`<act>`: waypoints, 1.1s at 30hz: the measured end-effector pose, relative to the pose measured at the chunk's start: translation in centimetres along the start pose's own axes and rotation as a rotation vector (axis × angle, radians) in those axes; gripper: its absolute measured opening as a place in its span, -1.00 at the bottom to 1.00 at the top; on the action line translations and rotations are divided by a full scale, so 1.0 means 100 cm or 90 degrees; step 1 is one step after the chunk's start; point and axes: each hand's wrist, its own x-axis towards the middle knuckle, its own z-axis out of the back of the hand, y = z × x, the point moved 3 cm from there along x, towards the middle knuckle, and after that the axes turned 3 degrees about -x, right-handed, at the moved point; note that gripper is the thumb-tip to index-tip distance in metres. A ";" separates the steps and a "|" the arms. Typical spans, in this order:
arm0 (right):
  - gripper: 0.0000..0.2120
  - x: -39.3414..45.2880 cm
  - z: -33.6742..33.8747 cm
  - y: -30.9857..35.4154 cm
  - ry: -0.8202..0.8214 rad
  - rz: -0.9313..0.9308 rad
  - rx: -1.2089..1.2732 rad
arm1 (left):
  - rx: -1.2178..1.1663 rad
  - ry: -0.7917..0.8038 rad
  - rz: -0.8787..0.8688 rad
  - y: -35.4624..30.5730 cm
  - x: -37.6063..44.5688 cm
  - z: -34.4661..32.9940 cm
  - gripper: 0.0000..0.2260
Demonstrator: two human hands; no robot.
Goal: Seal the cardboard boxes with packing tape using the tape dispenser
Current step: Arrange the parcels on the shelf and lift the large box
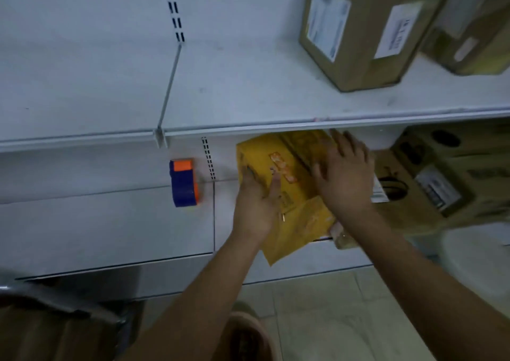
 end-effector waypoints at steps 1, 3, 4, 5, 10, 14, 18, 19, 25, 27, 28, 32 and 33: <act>-0.52 0.012 -0.010 -0.029 0.086 -0.086 -0.013 | 0.003 0.036 -0.007 -0.003 -0.004 -0.019 -0.28; -0.41 0.017 -0.027 -0.066 0.232 -0.221 0.120 | 0.013 0.079 0.029 0.002 -0.011 -0.043 -0.04; -0.43 0.016 -0.033 -0.074 0.256 -0.259 0.212 | -0.007 0.075 0.038 0.010 -0.012 -0.047 -0.02; -0.46 0.016 -0.035 -0.076 0.242 -0.253 0.253 | -0.039 0.064 0.043 0.016 -0.015 -0.047 -0.04; -0.50 0.008 -0.033 -0.084 0.261 -0.240 0.328 | -0.106 0.074 0.110 0.025 -0.038 -0.042 -0.13; -0.52 -0.015 -0.021 -0.092 0.313 -0.253 0.340 | -0.176 0.138 0.277 0.027 -0.067 -0.044 0.02; -0.57 -0.061 -0.002 -0.087 0.324 -0.273 0.430 | -0.266 0.118 0.280 0.030 -0.101 -0.039 -0.12; -0.55 -0.073 0.008 -0.081 0.325 -0.272 0.434 | -0.273 0.114 0.265 0.028 -0.111 -0.032 -0.15; -0.37 -0.145 0.049 -0.030 0.269 -0.307 0.448 | -0.161 0.192 0.107 0.011 -0.184 0.042 -0.04; -0.23 -0.173 0.057 -0.007 0.248 -0.318 0.489 | -0.134 0.171 0.113 0.001 -0.214 0.072 -0.23; -0.22 -0.186 0.056 0.003 0.245 -0.318 0.506 | -0.110 0.152 0.098 -0.004 -0.228 0.086 -0.33; -0.44 -0.234 0.059 0.043 0.237 -0.403 0.639 | -0.001 0.129 -0.083 -0.023 -0.275 0.137 -0.32; -0.50 -0.241 0.064 0.056 0.235 -0.412 0.701 | 0.057 0.119 -0.111 -0.029 -0.285 0.147 -0.27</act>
